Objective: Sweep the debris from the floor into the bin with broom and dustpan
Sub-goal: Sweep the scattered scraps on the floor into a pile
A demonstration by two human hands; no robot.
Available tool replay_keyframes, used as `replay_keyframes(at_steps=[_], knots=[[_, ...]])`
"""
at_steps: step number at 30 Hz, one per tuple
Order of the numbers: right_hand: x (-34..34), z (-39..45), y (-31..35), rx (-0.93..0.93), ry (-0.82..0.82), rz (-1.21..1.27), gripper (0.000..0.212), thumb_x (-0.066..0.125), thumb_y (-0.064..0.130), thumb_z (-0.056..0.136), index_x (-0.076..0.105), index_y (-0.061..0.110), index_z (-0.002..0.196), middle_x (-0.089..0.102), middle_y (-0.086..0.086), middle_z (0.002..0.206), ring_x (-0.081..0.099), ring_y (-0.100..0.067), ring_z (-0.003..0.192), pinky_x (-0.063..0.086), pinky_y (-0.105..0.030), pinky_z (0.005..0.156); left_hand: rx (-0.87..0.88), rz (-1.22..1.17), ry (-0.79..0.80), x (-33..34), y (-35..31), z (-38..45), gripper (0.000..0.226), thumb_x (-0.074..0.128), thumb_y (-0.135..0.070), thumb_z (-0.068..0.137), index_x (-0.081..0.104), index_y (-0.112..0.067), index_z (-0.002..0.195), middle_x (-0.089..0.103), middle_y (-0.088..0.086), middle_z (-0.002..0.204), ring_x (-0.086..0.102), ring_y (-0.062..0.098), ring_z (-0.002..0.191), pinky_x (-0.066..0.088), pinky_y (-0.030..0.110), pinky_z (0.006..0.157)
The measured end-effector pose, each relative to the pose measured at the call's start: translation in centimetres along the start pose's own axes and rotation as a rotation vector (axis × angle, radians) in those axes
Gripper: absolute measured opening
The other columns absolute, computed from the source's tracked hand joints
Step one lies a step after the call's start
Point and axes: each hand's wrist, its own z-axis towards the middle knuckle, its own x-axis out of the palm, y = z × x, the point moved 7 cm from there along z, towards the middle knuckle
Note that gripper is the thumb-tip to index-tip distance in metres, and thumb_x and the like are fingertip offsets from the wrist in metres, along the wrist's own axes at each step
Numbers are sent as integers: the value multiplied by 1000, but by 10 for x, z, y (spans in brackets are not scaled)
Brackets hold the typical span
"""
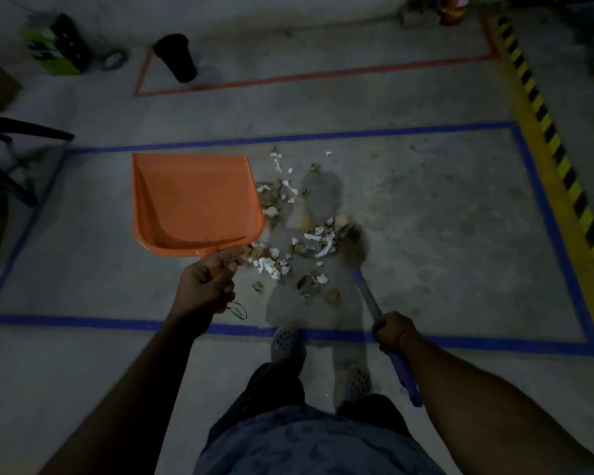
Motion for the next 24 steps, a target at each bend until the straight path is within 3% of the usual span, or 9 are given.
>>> replay_keyframes(at_steps=[2, 5, 8, 11, 14, 15, 18, 21, 24], knots=[[14, 6, 38, -74, 48, -121, 27, 65, 25, 86, 74, 9, 106, 72, -14, 108, 68, -32, 99, 53, -35, 91, -10, -5, 5, -24, 4, 2, 18, 56, -13, 102, 71, -10, 111, 32, 2, 55, 27, 11, 42, 23, 17, 43], [30, 10, 78, -134, 23, -171, 32, 60, 32, 87, 73, 8, 104, 69, -18, 109, 66, -33, 98, 51, -32, 85, -27, -26, 58, -51, 8, 18, 19, 56, -12, 101, 73, -10, 110, 29, 1, 58, 26, 10, 43, 22, 16, 44], [59, -2, 91, -86, 52, -79, 11, 66, 21, 82, 75, 15, 83, 72, -15, 90, 70, -31, 86, 54, -33, 73, -69, -17, 108, -71, 12, 44, 19, 55, -11, 101, 73, -12, 110, 31, -2, 54, 29, 9, 42, 22, 15, 42], [95, -15, 91, -1, 6, 57, 22, 70, 11, 76, 68, 23, 58, 70, -11, 67, 72, -27, 70, 57, -34, 61, -55, 59, 151, -88, 12, 76, 21, 55, -10, 102, 70, -9, 115, 42, -4, 53, 35, 9, 42, 26, 17, 42], [133, -32, 89, 39, -82, 131, 4, 72, 22, 80, 76, 20, 78, 73, -11, 81, 70, -26, 84, 50, -26, 68, -41, 108, 187, -106, 12, 103, 23, 56, -7, 101, 71, -10, 119, 55, 6, 69, 43, 13, 47, 31, 20, 42], [144, -40, 86, 84, -122, 164, 8, 71, 28, 81, 76, 23, 84, 74, -9, 87, 69, -25, 87, 50, -25, 70, -45, 90, 202, -111, 11, 109, 24, 56, -6, 101, 71, -10, 119, 57, 8, 74, 43, 13, 48, 32, 19, 42], [178, -68, 81, 199, -168, 324, 12, 70, 20, 79, 71, 30, 73, 73, -4, 79, 70, -22, 75, 51, -20, 58, -54, 45, 253, -123, 9, 123, 26, 55, -1, 100, 70, -9, 120, 62, 5, 81, 44, 11, 50, 37, 20, 42], [206, -94, 67, 362, -245, 501, 10, 70, 13, 79, 73, 19, 72, 72, -10, 71, 70, -26, 65, 54, -28, 54, -47, 52, 310, -130, 11, 133, 29, 51, 3, 100, 68, -6, 122, 62, 4, 81, 46, 8, 51, 41, 21, 44], [236, -106, 55, 462, -221, 517, 13, 67, 14, 77, 72, 21, 67, 73, -12, 79, 70, -31, 76, 60, -38, 67, -27, 49, 363, -131, 8, 136, 28, 50, 4, 100, 67, -4, 122, 62, 1, 78, 47, 7, 50, 42, 19, 44]])
